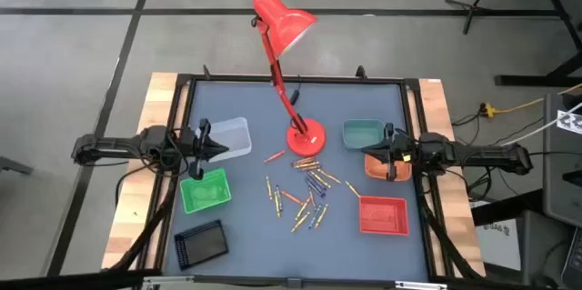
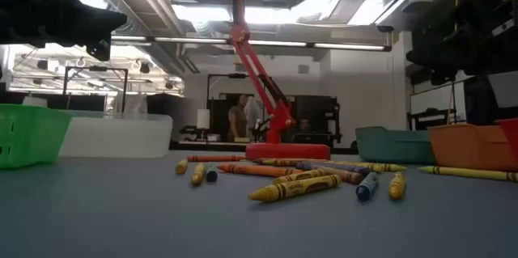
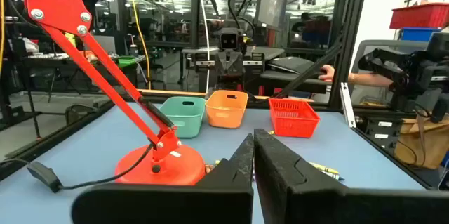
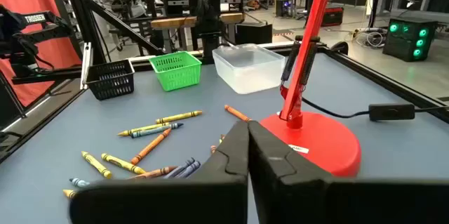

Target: Sort crayons

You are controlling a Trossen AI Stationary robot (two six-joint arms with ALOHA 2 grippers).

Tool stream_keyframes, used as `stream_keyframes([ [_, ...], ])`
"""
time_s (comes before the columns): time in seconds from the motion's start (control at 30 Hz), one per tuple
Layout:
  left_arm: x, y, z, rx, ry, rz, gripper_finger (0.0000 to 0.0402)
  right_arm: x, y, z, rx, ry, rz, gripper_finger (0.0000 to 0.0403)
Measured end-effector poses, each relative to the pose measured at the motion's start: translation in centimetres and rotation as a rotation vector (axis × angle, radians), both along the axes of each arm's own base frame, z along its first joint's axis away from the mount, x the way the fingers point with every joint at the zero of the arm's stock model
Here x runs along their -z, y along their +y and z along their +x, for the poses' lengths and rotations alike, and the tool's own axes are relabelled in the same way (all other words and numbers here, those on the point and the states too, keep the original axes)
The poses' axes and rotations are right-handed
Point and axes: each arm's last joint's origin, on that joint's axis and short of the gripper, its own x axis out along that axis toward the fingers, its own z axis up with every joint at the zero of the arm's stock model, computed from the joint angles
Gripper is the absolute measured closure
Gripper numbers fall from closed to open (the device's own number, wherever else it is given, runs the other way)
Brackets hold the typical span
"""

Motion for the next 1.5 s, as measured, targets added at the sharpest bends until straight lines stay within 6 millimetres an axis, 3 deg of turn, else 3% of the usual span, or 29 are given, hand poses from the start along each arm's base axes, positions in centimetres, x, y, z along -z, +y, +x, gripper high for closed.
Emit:
stream_keyframes([
  [1.5, -0.01, 0.00, 0.00, 0.000, -0.001, 0.000, 0.0401, -0.34, -0.01, 0.02, 0.006, -0.036, 0.030, 0.0402],
])
